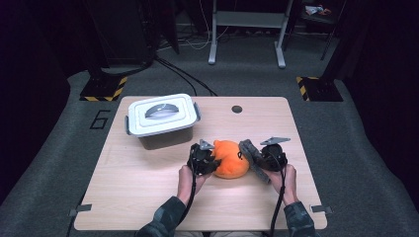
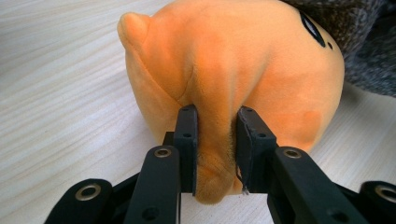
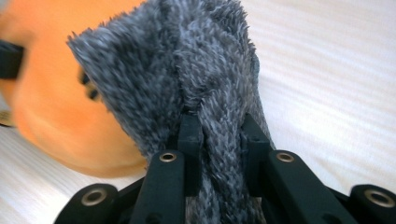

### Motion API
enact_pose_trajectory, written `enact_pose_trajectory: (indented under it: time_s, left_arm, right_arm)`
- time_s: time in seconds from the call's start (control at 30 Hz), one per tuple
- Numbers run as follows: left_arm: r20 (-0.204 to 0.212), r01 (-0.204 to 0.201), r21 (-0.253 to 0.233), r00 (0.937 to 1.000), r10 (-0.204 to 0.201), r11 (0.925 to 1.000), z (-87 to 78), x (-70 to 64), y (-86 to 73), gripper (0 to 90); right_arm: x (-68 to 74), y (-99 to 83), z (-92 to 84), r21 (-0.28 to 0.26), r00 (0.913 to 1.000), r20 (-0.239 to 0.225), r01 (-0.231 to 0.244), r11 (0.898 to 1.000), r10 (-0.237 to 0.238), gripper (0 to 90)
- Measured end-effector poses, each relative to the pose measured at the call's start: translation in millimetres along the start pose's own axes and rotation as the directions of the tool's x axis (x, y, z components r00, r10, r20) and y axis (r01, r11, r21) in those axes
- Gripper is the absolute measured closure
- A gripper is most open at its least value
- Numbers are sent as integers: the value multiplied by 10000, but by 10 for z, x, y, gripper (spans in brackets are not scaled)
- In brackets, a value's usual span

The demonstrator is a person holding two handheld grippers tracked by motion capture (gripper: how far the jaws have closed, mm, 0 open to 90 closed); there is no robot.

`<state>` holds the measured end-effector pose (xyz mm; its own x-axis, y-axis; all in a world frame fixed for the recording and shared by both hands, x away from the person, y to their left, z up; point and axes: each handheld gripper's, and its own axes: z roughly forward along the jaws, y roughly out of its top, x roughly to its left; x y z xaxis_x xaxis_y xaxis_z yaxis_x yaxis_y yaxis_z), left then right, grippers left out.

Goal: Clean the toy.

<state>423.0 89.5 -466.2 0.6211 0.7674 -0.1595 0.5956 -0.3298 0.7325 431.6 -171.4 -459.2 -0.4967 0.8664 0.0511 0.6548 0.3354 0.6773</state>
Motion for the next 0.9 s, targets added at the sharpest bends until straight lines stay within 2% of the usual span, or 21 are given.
enact_pose_trajectory:
  time_s: [0.2,0.37,0.43,0.5,0.63,0.77,0.8,0.9]
  left_arm:
    - [-2,-13,-6,10000,13,10000,-4,1,0,717]
    - [29,-30,-8,10000,30,10000,-21,-3,-2,715]
    - [28,-57,-23,10000,57,10000,-23,-13,-1,715]
    - [37,-94,-14,9999,94,10000,-26,-17,1,714]
    - [32,-117,-20,9999,117,9999,-31,-21,1,714]
    - [73,-146,49,9999,145,9999,-35,-25,4,713]
    - [78,-144,50,9999,143,9999,-35,-26,5,713]
    - [67,-268,98,9996,267,9996,-39,-29,11,713]
  right_arm:
    - [-83,-83,62,351,9993,31,-365,9987,364,751]
    - [-102,-11,-126,-193,9994,85,-347,9992,349,750]
    - [-79,64,-242,-468,9999,89,-98,9989,102,750]
    - [1,168,-324,-738,10000,-64,35,9973,-39,750]
    - [197,347,-370,-852,9967,-240,746,9936,-769,749]
    - [414,517,-287,-846,9901,-399,1307,9878,-1344,746]
    - [459,543,-269,-792,9901,-403,1307,9883,-1341,746]
    - [612,622,-188,-761,9835,-568,1674,9829,-1719,744]
